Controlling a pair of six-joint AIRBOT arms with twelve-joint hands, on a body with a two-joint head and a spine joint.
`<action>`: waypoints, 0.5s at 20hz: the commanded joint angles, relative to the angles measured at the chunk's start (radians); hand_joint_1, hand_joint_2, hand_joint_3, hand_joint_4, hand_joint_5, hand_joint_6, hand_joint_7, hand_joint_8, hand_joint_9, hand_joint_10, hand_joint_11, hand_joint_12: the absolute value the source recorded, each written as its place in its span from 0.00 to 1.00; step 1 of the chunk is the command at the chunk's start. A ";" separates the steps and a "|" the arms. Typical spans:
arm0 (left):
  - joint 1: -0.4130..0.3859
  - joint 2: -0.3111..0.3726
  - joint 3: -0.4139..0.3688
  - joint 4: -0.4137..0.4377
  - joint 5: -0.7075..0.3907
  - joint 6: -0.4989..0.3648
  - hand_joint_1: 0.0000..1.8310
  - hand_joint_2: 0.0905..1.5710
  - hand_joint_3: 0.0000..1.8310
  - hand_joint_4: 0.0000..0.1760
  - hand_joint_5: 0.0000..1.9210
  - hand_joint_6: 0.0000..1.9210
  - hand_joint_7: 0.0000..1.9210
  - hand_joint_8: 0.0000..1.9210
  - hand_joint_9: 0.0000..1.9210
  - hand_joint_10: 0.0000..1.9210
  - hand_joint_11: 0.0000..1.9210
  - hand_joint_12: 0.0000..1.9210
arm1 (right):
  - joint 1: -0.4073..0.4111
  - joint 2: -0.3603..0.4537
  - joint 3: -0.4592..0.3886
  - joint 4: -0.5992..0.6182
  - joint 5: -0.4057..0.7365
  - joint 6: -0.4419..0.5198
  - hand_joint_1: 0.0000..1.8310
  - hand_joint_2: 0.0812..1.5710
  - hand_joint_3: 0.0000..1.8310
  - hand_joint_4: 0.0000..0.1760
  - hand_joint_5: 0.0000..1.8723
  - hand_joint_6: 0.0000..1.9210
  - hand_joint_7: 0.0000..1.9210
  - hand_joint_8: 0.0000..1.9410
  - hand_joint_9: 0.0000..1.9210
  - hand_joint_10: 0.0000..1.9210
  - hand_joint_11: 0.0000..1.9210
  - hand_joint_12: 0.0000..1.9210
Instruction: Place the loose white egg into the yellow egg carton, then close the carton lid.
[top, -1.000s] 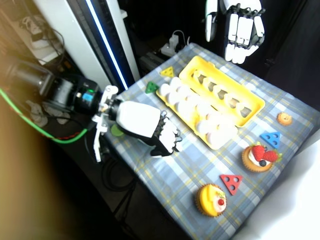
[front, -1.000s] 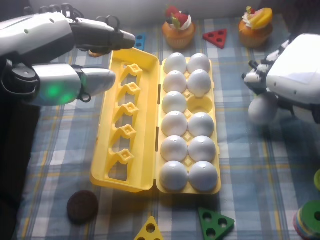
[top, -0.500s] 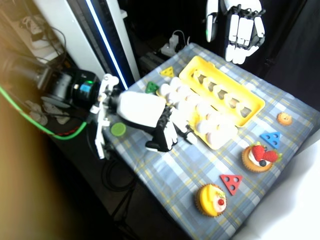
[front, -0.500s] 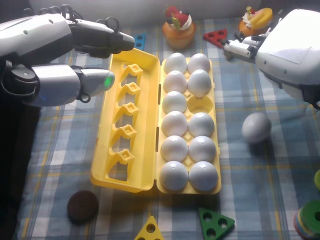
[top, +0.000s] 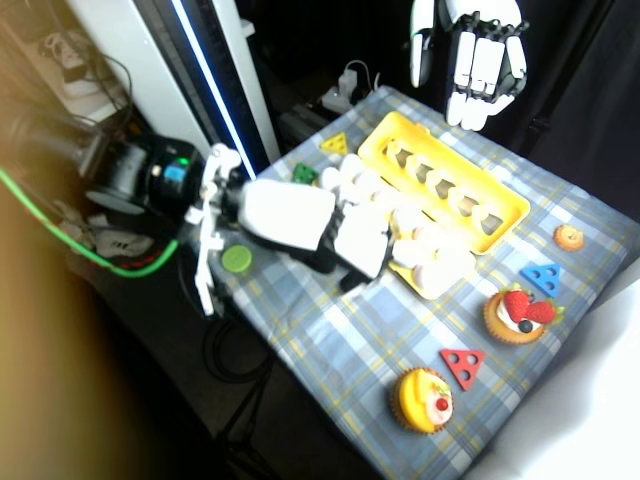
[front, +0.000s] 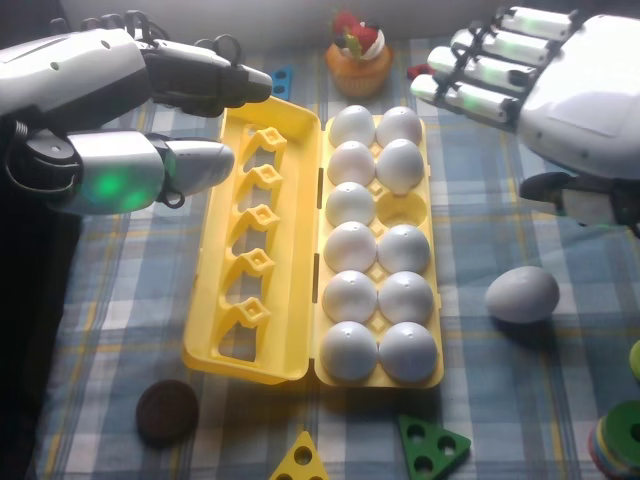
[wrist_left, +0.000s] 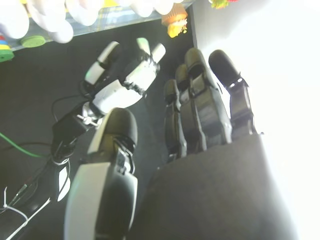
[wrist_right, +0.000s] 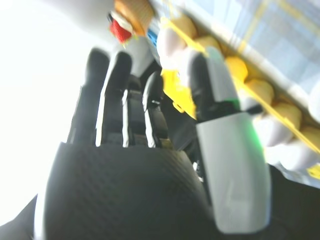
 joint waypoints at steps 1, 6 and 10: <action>-0.005 -0.001 0.004 -0.013 -0.115 -0.001 0.24 0.88 0.00 0.00 0.22 0.00 0.23 0.00 0.26 0.00 0.00 0.75 | 0.015 0.030 -0.008 -0.021 0.097 -0.007 0.48 0.72 0.00 0.00 0.00 0.01 0.03 0.01 0.04 0.06 0.00 0.59; 0.002 0.004 0.003 -0.018 -0.116 -0.001 0.27 0.87 0.00 0.00 0.23 0.00 0.24 0.00 0.27 0.01 0.01 0.75 | 0.003 0.136 -0.082 -0.166 0.050 0.121 0.49 0.71 0.00 0.00 0.03 0.01 0.13 0.08 0.00 0.48 0.00 0.90; 0.009 0.008 0.003 -0.025 -0.116 -0.001 0.24 0.87 0.00 0.00 0.22 0.00 0.23 0.00 0.26 0.00 0.00 0.74 | -0.042 0.191 -0.093 -0.329 0.044 0.383 0.58 0.71 0.00 0.00 0.02 0.00 0.06 0.05 0.00 0.37 0.00 0.88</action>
